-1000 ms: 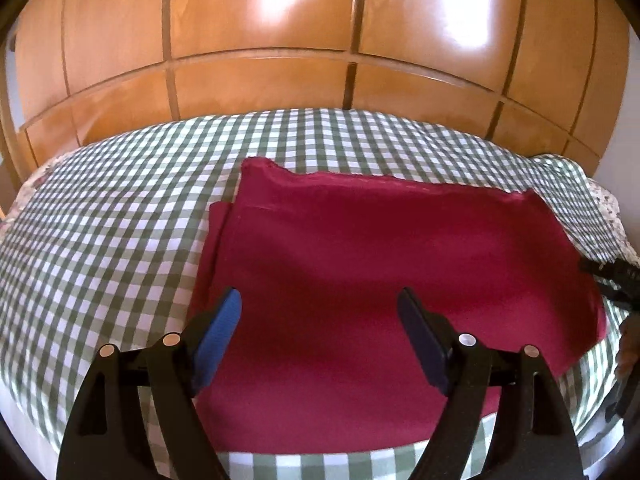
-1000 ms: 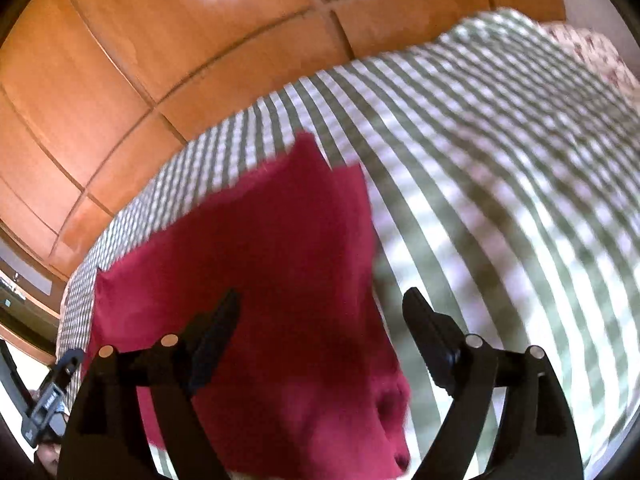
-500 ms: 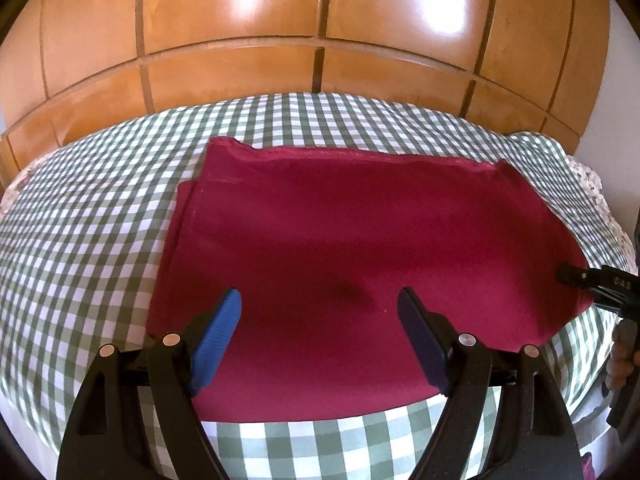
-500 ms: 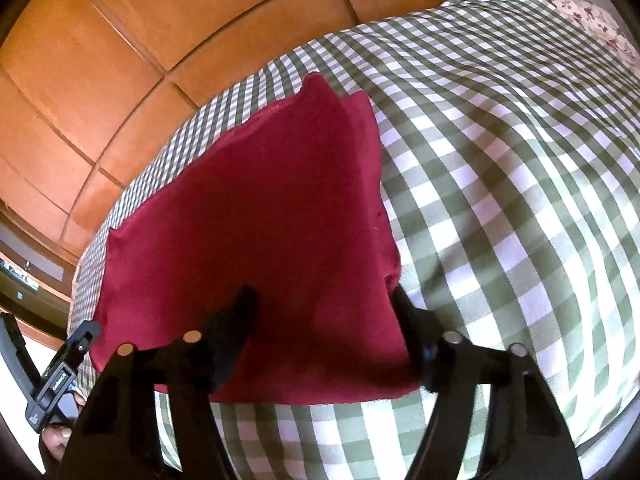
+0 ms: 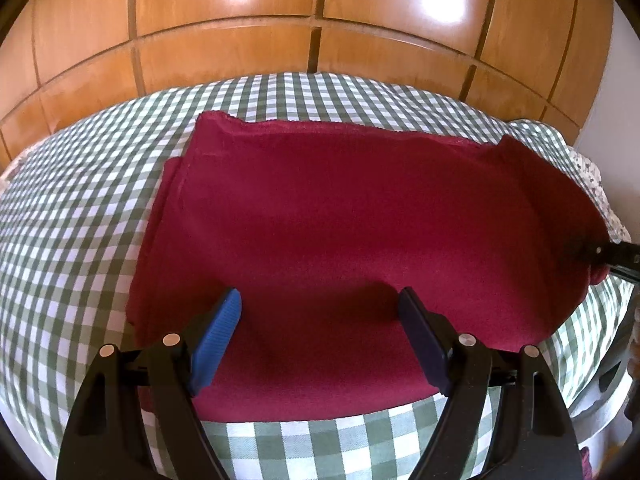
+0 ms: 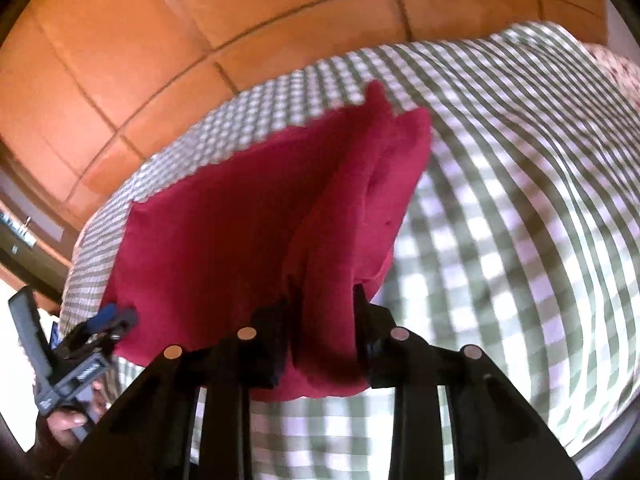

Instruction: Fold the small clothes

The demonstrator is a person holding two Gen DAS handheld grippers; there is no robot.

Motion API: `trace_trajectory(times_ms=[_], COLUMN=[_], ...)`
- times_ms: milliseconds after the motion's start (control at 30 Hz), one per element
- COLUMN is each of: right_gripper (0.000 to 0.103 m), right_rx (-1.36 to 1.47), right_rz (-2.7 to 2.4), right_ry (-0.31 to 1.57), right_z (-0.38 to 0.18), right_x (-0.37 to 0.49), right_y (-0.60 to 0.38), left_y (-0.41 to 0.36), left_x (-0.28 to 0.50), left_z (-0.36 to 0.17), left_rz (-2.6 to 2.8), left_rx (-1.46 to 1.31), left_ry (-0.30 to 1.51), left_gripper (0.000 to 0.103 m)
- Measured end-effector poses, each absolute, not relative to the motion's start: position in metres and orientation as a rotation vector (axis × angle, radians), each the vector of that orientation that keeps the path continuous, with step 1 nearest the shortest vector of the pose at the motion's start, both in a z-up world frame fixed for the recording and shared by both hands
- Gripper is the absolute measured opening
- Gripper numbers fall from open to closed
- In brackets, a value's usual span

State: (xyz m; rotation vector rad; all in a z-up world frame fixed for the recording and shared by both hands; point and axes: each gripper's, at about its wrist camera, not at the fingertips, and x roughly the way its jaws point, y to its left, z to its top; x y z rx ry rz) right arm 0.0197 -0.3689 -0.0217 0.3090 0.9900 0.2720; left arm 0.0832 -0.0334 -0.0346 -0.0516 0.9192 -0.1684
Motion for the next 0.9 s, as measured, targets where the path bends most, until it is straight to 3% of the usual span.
trace_trajectory(times_ms=[167, 367, 900], right_gripper=[0.024, 0.023, 0.024], right_rx=[0.26, 0.118, -0.302], right_rz=[0.346, 0.458, 0.501], right_ry=[0.973, 0.954, 0.842], right_z=[-0.007, -0.001, -0.024], right_x=[0.023, 0.019, -0.008], right_y=[-0.328, -0.263, -0.18], left_y=[-0.026, 0.009, -0.045], left_x=[0.084, 0.097, 0.161], left_z=[-0.029, -0.008, 0.016], left_rz=[-0.235, -0.513, -0.71], left_rx=[-0.114, -0.435, -0.389], left_ry=[0.922, 0.919, 0.989], left_gripper=[0.079, 0.079, 0.081])
